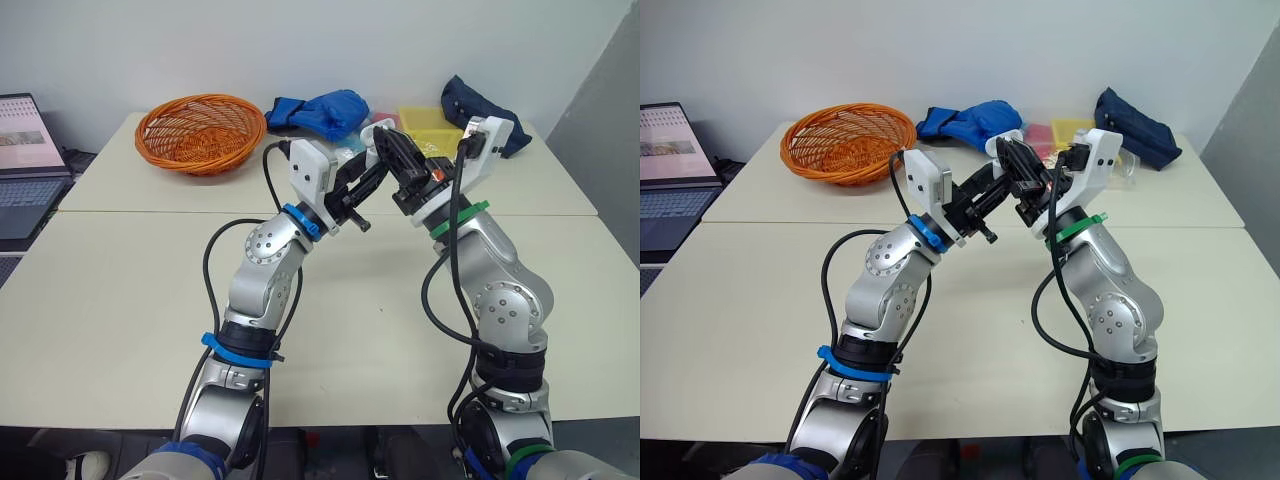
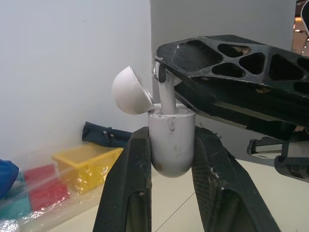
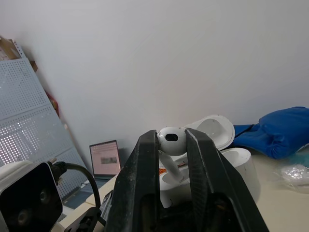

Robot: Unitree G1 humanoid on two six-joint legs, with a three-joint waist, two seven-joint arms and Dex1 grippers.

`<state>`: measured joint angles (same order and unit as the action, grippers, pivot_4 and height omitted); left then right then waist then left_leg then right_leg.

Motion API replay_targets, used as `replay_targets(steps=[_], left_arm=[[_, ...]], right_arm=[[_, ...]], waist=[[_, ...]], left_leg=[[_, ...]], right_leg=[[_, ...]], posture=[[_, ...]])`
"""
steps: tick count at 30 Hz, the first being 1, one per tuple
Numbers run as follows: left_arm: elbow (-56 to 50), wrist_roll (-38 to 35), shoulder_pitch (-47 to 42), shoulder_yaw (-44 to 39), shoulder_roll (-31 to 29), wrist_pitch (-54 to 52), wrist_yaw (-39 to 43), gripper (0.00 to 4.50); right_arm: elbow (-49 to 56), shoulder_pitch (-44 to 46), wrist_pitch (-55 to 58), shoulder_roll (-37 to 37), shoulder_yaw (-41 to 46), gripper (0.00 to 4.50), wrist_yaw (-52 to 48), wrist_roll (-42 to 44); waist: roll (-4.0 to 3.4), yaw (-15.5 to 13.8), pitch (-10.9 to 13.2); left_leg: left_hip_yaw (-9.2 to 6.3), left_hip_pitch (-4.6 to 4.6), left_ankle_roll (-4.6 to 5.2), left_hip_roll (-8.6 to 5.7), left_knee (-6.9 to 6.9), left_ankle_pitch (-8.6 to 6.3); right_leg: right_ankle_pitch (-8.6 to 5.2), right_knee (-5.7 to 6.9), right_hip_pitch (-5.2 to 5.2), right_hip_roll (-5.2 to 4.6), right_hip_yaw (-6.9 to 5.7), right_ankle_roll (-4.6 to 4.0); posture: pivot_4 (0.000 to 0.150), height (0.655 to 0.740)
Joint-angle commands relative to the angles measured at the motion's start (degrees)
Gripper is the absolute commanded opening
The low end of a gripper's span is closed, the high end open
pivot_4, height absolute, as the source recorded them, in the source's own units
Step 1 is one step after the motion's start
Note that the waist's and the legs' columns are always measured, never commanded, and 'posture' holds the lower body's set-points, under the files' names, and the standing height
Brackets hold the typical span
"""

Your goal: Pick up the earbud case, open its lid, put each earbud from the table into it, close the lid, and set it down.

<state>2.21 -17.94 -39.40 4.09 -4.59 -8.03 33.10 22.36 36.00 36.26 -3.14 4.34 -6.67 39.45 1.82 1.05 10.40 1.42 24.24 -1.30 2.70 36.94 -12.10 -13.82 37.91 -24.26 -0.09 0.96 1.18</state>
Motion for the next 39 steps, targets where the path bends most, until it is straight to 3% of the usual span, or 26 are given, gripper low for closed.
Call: replay_targets(steps=[1,39], left_arm=[[-3.3,-0.8,-2.6,0.1,1.1,2.7,0.4,0.75],[-2.3,-0.1,-3.9,-0.5,1.3,3.7,-0.3,0.75]], right_arm=[[0.2,-0.6,0.8,-0.5,-1.5,0.41,-0.4,-0.7],[0.9,-3.1,1.5,-4.7,-2.4,0.41,-0.8,-5.9]], waist=[[0.0,0.0,0.0],[0.0,0.0,0.0]], left_leg=[[0.0,0.0,0.0,0.0,0.0,0.0],[-0.01,0.0,0.0,0.0,-0.01,0.0]], right_leg=[[0.0,0.0,0.0,0.0,0.0,0.0],[0.0,-0.02,0.0,0.0,-0.01,0.0]], posture=[[0.15,0.74],[0.15,0.74]])
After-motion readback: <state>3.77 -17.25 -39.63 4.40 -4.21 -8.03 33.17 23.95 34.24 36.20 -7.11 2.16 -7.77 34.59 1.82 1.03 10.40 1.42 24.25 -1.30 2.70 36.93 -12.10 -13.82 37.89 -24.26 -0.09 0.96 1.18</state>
